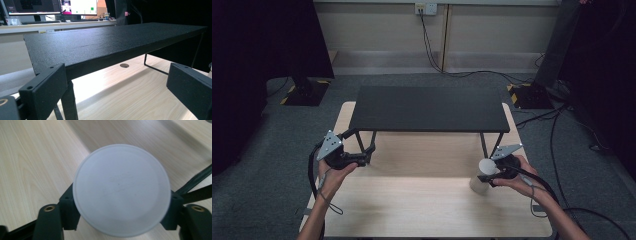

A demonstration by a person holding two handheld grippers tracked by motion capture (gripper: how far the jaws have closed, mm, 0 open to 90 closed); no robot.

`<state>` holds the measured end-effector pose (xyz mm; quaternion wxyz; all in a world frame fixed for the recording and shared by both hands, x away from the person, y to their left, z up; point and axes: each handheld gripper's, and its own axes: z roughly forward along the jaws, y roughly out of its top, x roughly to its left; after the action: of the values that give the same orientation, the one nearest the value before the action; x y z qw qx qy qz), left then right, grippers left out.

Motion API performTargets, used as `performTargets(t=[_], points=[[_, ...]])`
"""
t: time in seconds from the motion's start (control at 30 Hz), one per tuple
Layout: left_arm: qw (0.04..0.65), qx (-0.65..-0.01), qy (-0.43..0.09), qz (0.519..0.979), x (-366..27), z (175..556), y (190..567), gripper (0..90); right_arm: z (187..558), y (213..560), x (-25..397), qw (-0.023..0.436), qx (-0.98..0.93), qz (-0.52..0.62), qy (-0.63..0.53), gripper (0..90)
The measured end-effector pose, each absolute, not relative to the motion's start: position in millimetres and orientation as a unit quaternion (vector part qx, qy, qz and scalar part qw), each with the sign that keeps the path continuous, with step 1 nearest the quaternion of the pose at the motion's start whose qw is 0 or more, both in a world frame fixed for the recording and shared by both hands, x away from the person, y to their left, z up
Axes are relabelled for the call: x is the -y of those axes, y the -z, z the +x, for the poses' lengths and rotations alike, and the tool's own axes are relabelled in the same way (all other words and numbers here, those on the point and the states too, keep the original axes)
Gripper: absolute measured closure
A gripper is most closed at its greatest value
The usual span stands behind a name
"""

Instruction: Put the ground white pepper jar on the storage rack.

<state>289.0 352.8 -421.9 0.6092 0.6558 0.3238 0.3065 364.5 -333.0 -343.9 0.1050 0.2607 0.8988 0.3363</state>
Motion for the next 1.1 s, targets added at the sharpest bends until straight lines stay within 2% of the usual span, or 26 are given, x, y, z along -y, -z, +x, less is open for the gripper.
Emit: performTargets(t=[0.4,0.6,1.0,1.03,1.1], points=[[0.609,-0.326,-0.308,0.654,-353.1,288.4,421.5,2.3,358.3,341.8,331.0,0.115,-0.898,0.266,-0.330,34.7],[0.612,-0.326,-0.308,0.652,-354.0,287.7,421.2,2.3,350.5,325.1,332.9,0.119,-0.896,0.269,-0.333,34.7],[0.613,-0.323,-0.309,0.651,-352.8,287.6,419.8,2.4,335.6,219.4,331.5,0.136,-0.882,0.281,-0.352,34.8],[0.613,-0.323,-0.309,0.651,-352.8,287.6,419.8,2.4,335.6,219.4,331.5,0.136,-0.882,0.281,-0.352,34.8],[0.614,-0.323,-0.309,0.650,-352.1,287.5,419.7,2.5,333.1,191.3,327.9,0.150,-0.880,0.274,-0.358,34.8]])
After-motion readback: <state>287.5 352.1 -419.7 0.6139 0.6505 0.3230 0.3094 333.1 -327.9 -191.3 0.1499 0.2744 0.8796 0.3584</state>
